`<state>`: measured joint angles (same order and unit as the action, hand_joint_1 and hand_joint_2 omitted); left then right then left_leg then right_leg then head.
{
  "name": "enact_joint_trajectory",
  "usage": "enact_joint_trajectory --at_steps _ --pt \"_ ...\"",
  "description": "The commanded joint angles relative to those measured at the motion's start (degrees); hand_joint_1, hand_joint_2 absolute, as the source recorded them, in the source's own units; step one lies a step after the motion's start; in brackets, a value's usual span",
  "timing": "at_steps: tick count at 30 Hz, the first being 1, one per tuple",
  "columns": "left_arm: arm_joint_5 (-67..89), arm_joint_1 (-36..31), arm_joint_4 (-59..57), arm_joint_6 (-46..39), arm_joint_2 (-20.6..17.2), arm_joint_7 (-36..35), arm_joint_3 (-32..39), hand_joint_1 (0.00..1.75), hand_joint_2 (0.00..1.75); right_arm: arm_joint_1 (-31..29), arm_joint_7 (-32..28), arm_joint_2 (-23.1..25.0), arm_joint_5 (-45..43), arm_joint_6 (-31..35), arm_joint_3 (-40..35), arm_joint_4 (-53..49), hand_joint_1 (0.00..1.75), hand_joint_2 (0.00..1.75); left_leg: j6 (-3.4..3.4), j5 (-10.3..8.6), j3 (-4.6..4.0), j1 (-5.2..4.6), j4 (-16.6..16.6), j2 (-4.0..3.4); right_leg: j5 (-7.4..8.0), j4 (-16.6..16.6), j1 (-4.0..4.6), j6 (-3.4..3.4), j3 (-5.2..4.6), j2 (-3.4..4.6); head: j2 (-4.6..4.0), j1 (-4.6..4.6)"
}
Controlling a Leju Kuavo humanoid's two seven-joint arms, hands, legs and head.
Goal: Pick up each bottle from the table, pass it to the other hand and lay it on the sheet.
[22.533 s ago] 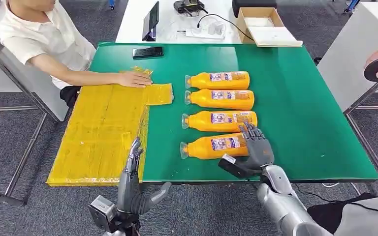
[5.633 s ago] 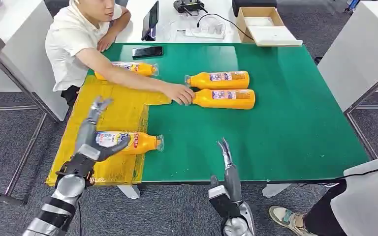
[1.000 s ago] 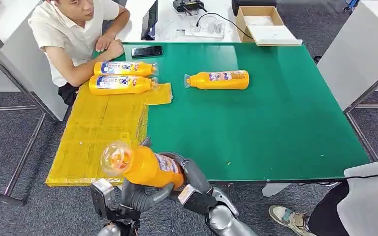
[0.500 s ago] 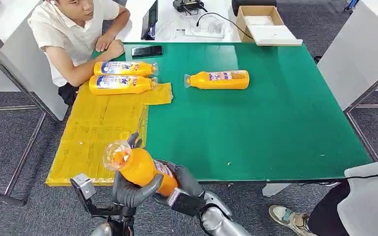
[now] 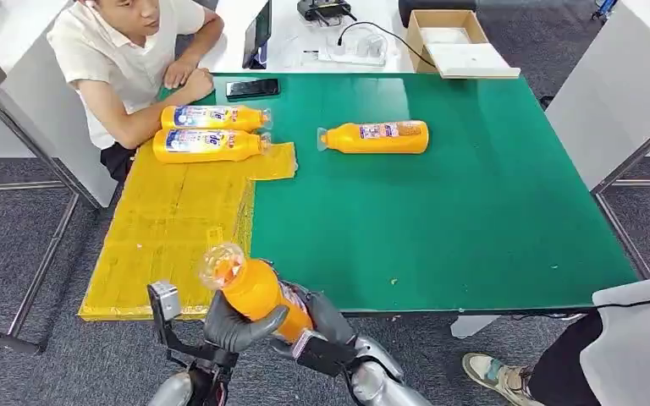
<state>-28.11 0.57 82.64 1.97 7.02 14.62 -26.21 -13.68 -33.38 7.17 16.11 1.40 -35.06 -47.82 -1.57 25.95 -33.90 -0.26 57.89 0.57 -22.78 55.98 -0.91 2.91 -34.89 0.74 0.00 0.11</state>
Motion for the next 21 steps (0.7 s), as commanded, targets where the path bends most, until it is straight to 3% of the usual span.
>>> enact_joint_trajectory --at_steps 1,10,14,21 --pt "-0.21 -2.33 -5.01 -0.75 -0.75 -1.02 -3.23 1.75 1.75 -0.19 -1.28 1.71 -0.37 1.57 -0.80 0.08 0.00 0.00 0.11 0.08 0.27 0.04 -0.05 -0.04 -0.09 -0.05 0.06 -0.12 0.27 -0.07 -0.02 0.02" --pt "2.99 -3.54 -3.36 -7.92 -1.01 1.59 -0.37 1.75 1.75 2.01 -4.47 1.13 -0.38 3.07 -1.44 -4.96 0.00 0.00 0.12 0.06 0.27 0.07 -0.05 0.05 -0.10 -0.04 0.10 -0.14 0.28 -0.16 0.00 0.00" --pt "15.99 -6.46 -0.69 -15.95 -6.07 5.01 2.76 1.75 1.75 3.48 -4.59 -0.73 2.31 5.83 -2.06 -8.85 0.00 0.00 0.10 0.02 0.08 0.06 -0.01 0.05 -0.05 0.00 0.07 -0.11 0.10 -0.13 -0.02 0.02" --pt "44.09 -7.61 4.58 -16.91 -14.09 1.87 10.05 1.75 1.75 6.34 -5.53 -1.28 3.85 7.61 5.23 -12.59 0.00 0.00 0.10 -0.01 0.07 0.07 -0.03 -0.05 -0.01 0.03 0.08 -0.11 0.03 -0.03 -0.02 -0.02"
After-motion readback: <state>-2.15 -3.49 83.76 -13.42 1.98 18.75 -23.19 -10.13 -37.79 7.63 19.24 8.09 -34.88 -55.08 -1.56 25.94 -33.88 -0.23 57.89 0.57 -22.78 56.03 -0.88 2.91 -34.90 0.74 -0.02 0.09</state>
